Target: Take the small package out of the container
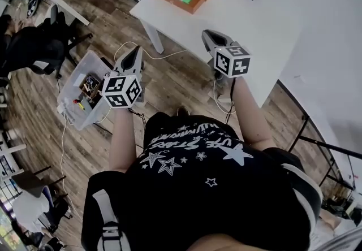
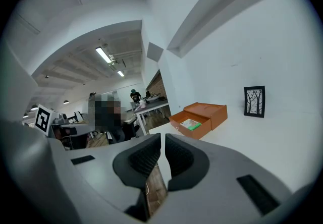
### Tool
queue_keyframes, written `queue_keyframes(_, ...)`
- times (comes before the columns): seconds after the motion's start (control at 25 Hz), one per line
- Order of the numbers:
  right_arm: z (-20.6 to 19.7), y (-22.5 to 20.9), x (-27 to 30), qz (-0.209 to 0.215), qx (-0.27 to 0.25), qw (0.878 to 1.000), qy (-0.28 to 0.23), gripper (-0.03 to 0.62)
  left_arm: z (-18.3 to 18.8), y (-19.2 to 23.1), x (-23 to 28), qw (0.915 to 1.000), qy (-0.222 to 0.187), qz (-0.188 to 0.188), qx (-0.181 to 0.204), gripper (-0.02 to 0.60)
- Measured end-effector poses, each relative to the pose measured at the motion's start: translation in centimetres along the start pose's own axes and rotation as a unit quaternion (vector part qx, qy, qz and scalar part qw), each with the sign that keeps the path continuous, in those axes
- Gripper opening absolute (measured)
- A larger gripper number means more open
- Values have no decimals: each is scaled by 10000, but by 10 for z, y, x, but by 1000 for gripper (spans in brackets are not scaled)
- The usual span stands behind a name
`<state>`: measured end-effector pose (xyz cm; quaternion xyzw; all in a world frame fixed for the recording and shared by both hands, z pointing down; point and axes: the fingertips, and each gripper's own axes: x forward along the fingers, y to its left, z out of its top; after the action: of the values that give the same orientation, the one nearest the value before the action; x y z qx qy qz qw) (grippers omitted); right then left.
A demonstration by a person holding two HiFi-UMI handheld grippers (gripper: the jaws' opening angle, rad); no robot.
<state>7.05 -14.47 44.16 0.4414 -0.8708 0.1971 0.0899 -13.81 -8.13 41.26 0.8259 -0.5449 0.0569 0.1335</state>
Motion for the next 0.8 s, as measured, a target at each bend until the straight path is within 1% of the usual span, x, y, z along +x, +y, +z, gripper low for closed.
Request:
queue_keyframes(0.12,2,-4,-2,70,-28,10000,12,57,3,-3,7,10000,44,-23,1,18)
queue_keyframes(0.32,-3,-17,-1,-44,119,9999,46,57,4,-7,21,9999,85,-113,70,18)
queue_keyframes(0.52,-7,-30,7,-169,226,9996,75,57,1,-3,41,9996,152,-240,81,18)
queue_keyframes(0.8,5,-57,35,-439,288,9986,60,57,11,17,93,9984,181,-526,127,18)
